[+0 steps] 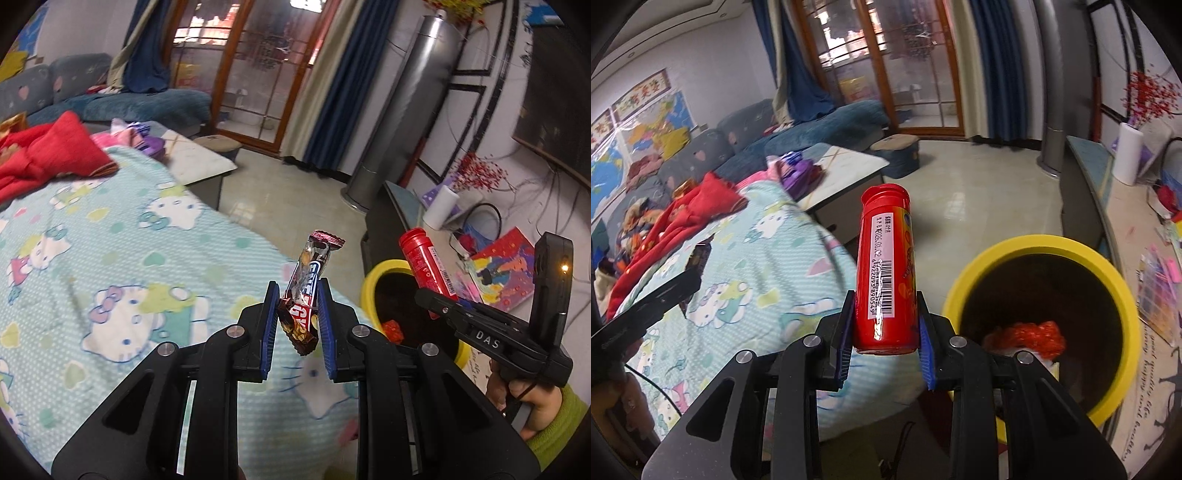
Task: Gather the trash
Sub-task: 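Carry the chocolate wrapper and red container over the yellow bin with both tools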
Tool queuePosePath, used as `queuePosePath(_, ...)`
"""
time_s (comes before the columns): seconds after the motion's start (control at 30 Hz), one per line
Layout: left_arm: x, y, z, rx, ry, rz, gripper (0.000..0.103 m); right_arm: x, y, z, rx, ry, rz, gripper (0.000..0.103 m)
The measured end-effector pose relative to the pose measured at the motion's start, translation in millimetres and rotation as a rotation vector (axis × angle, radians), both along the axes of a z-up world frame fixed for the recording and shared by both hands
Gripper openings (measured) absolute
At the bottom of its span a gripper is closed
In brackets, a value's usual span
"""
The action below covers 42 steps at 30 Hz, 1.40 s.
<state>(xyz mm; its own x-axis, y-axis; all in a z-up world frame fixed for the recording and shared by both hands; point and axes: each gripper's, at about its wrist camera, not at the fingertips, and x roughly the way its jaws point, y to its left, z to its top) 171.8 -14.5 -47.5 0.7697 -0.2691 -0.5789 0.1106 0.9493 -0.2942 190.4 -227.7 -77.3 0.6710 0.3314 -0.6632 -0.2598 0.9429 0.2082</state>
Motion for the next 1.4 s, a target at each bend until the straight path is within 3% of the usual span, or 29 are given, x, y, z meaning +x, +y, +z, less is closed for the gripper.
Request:
queuePosePath(0.63, 1.8, -84.1, 16.8, 0.075, -0.049, -0.155, 0.015, -13.9, -79.8, -12.1, 0.014, -0.015, -0.177, 0.028)
queuePosePath(1.4, 18.5, -175.1, 5.5, 0.205, -0.045, -0.325, 0.015, -21.6, -148.3, -44.2, 0.056, 0.035, -0.311, 0.029)
